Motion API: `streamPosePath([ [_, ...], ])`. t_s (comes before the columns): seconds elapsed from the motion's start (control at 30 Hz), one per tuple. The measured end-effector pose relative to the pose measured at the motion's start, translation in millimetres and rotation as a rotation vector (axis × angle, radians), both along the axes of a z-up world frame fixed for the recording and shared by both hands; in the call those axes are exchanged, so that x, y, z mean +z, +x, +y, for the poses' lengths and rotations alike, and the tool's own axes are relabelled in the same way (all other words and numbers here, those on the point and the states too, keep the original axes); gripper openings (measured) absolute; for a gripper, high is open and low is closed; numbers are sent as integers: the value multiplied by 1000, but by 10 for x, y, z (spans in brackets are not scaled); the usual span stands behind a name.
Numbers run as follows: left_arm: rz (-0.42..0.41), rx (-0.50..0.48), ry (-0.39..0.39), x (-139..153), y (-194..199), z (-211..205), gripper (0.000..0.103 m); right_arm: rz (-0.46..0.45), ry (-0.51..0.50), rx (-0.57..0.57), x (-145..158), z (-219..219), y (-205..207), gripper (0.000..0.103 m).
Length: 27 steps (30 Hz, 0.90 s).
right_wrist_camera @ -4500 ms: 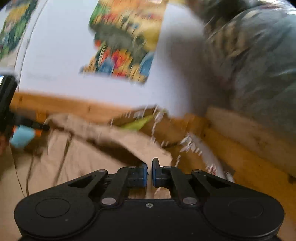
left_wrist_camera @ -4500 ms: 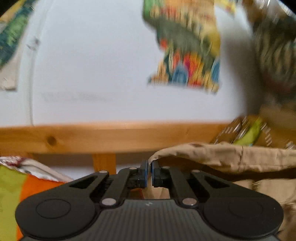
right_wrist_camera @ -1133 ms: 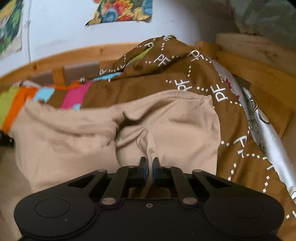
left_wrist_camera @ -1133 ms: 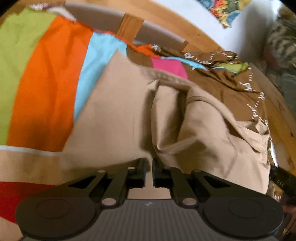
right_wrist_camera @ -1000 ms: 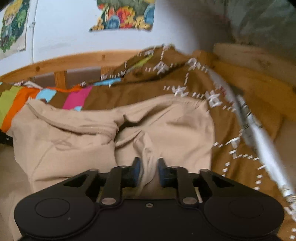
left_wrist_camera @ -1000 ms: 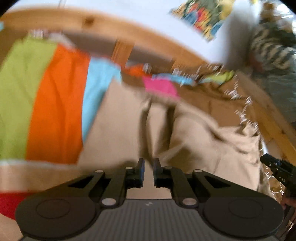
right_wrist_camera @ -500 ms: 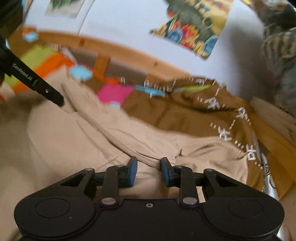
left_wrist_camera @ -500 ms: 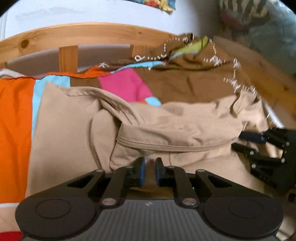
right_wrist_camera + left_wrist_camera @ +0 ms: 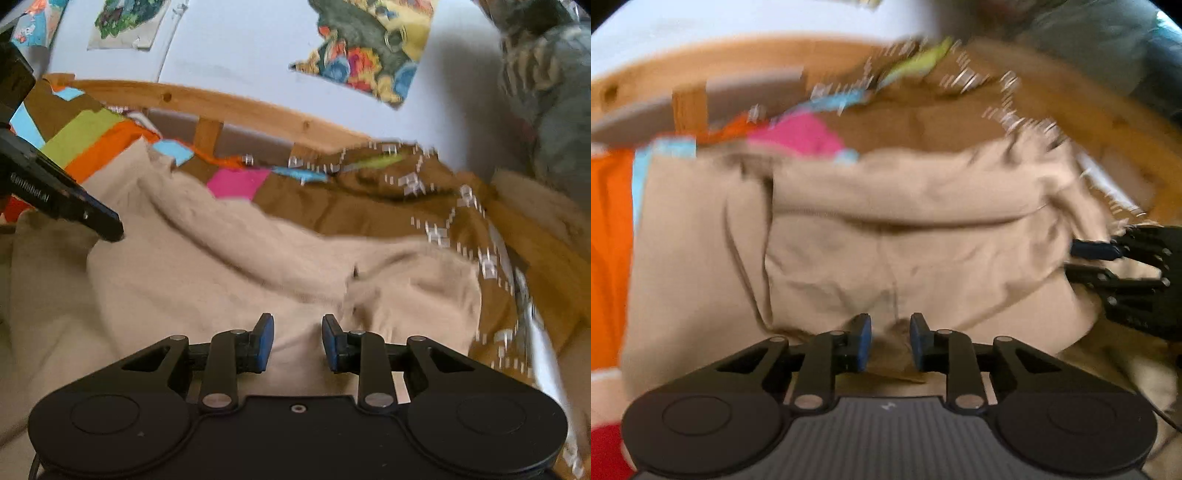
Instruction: Fold large clothes
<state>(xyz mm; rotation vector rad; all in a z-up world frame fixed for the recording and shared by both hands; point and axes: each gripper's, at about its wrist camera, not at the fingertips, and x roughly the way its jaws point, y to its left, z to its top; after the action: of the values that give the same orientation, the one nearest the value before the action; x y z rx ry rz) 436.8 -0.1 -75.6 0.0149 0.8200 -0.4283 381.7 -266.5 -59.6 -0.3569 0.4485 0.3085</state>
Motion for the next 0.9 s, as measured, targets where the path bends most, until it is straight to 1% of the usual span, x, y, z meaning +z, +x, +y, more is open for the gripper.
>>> streamPosePath([
  [0.03,28,22,-15,-55,60,16,26,19,-11,-5,-62,-5,9,30],
  [0.07,39,37,-30,-84,94,28,26,45,-27,-14,-140,-7,53,30],
  [0.1,43,46,-33,-72,100,27,26,86,-30,-26,-232,-16,114,30],
  [0.13,50,49,-30,-52,99,35,26,106,-11,-32,-297,-43,152,30],
  [0.17,59,51,-30,-26,78,56,26,112,11,-37,-340,-67,186,30],
  [0.23,68,52,-40,47,-3,114,30,119,19,-47,-303,-57,193,30],
  [0.27,62,53,-46,92,-70,138,34,118,25,-46,-272,-57,178,31],
  [0.33,45,63,-46,202,-254,191,59,109,36,-31,-183,-75,89,35],
  [0.37,35,69,-40,263,-355,211,63,106,39,-25,-152,-85,47,38],
  [0.43,13,68,-31,391,-570,215,71,95,50,-11,-72,-118,-91,54],
  [0.47,5,70,-25,443,-680,212,75,90,48,-14,-20,-132,-177,58],
  [0.53,-16,82,-10,560,-934,201,89,82,52,-13,53,-160,-359,60],
  [0.57,-28,90,-3,590,-1049,218,90,77,57,-14,108,-181,-474,62],
  [0.6,-37,96,5,629,-1185,232,91,74,59,-16,148,-196,-575,68],
  [0.67,-44,97,12,700,-1404,260,93,64,64,-20,239,-222,-840,70],
  [0.73,-57,99,11,763,-1695,312,101,53,68,-24,311,-240,-1126,73],
  [0.77,-65,99,11,784,-1826,332,103,49,80,-34,360,-257,-1308,74],
  [0.87,-77,93,12,775,-2235,361,102,56,145,-71,447,-317,-1747,82],
  [0.9,-71,90,13,741,-2352,351,102,65,178,-87,463,-342,-1915,87],
])
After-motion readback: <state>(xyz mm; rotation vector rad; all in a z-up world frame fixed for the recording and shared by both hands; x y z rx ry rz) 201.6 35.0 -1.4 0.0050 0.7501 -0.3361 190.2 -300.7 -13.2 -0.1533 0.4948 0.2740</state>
